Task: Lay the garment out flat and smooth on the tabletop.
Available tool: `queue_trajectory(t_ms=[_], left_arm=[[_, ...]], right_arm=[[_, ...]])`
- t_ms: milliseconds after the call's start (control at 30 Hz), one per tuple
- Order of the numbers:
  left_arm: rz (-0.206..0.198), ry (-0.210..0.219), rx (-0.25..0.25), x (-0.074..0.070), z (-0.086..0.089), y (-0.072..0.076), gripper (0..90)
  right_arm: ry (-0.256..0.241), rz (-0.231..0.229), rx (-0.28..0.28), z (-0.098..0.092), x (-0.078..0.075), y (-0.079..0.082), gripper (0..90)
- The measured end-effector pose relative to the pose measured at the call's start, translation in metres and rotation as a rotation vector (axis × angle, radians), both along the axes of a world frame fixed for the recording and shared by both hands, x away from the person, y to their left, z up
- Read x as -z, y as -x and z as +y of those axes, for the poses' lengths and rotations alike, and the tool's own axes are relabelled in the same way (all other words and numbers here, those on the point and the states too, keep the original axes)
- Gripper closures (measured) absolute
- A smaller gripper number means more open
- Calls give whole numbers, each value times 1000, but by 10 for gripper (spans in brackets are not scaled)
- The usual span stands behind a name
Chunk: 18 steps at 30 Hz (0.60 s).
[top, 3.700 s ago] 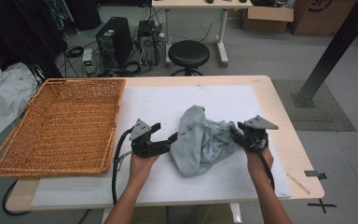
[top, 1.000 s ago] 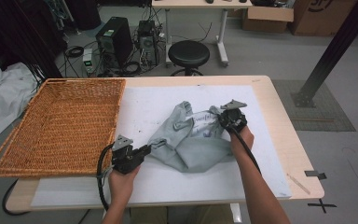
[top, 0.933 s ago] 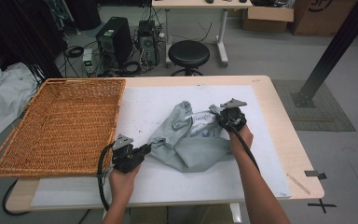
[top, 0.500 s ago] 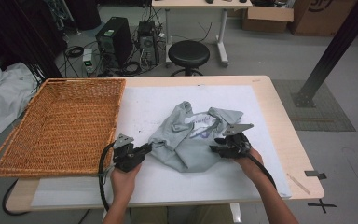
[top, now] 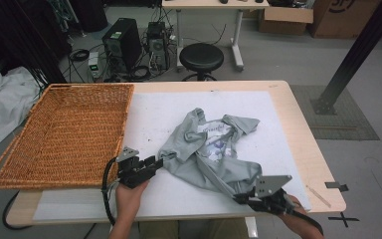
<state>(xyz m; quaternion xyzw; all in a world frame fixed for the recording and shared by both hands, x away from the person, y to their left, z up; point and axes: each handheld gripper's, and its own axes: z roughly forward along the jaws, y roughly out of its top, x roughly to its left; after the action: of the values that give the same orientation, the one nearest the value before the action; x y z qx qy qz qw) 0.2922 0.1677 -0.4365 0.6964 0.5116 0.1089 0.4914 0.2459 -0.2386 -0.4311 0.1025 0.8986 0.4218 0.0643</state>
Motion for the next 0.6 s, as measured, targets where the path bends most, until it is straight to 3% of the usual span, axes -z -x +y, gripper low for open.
queue_trajectory(t_ms=[67, 100, 167, 233, 300, 367, 467, 533, 600], left_arm=[[0, 13, 40, -2, -1, 1, 565], [-3, 11, 64, -3, -3, 2, 559], [-11, 4, 111, -6, -9, 2, 555], [-15, 6, 135, -9, -15, 1, 555], [-21, 16, 144, -11, -21, -1, 555], [-30, 18, 145, -12, -27, -4, 554], [-36, 17, 142, -13, -34, -10, 551], [-38, 11, 143, -13, -38, -15, 549], [-38, 7, 142, -13, -41, -19, 549]], right_arm=[[8, 25, -22, -6, 5, 11, 874], [7, 15, -16, -9, 6, 15, 859], [-38, 11, 29, -19, 3, 19, 703], [-123, 2, 133, -30, -5, 15, 622], [-158, -29, 259, -36, -11, 5, 586], [-126, -75, 413, -39, -12, -8, 560], [-83, -49, 554, -37, -4, -28, 501], [-31, 4, 554, -31, 6, -39, 526], [10, 39, 519, -29, 11, -39, 797]])
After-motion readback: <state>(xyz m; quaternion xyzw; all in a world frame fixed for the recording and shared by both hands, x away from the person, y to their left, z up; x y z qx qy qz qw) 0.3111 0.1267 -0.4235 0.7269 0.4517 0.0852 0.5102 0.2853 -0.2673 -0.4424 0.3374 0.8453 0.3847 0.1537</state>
